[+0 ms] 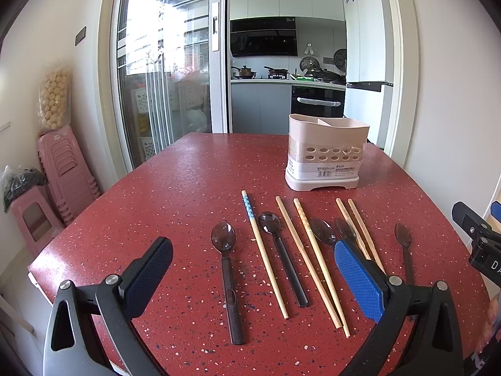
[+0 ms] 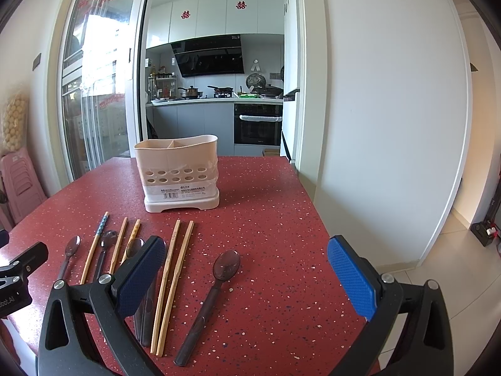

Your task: Organize utensils

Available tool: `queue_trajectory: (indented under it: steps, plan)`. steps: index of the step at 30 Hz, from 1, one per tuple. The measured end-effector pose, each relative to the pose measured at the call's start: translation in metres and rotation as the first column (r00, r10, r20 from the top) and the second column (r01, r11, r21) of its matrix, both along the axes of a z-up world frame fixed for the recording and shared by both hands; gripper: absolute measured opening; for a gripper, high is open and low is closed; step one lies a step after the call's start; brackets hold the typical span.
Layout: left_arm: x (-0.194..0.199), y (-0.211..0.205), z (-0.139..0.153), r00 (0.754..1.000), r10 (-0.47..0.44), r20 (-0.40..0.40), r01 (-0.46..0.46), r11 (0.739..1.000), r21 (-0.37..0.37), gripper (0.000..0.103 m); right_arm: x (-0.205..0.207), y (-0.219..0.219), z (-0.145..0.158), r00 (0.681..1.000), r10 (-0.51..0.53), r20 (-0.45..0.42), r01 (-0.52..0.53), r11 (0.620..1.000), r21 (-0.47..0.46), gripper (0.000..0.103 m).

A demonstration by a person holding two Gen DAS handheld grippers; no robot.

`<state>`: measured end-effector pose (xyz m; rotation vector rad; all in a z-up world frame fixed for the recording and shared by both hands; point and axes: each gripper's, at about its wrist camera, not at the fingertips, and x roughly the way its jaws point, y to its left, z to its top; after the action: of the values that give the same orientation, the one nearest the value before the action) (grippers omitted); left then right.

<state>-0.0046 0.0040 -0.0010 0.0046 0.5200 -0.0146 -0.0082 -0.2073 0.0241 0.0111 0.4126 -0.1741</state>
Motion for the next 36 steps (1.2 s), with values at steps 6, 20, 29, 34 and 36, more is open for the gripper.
queue_trajectory:
  steps: [6,20,29,34,36]
  plan:
    - [0.0000,0.0000,0.0001,1.000,0.000,0.001,0.000,1.000,0.002,0.103,0.0000,0.0001,-0.0001,1.000,0.000,-0.001,0.000,1.000,0.001,0.103]
    - [-0.0009,-0.0006,-0.0007,1.000,-0.003,0.001,0.003,1.000,0.000,0.103,0.0001,0.0017,-0.0008,1.000,0.000,0.000,0.000,1.000,0.000,0.103]
    - [-0.0009,-0.0029,-0.0008,1.000,-0.003,-0.003,0.003,1.000,0.002,0.103,-0.0001,0.0027,-0.0010,1.000,0.000,-0.003,0.000,1.000,-0.001,0.103]
    - [-0.0006,-0.0028,-0.0011,1.000,-0.002,-0.004,0.002,1.000,0.001,0.103,-0.0004,0.0029,-0.0009,1.000,-0.001,-0.003,0.001,1.000,0.000,0.103]
    - [-0.0005,-0.0021,-0.0010,1.000,-0.003,-0.004,0.003,1.000,0.000,0.103,-0.0002,0.0030,-0.0009,1.000,-0.001,-0.004,0.001,1.000,0.000,0.103]
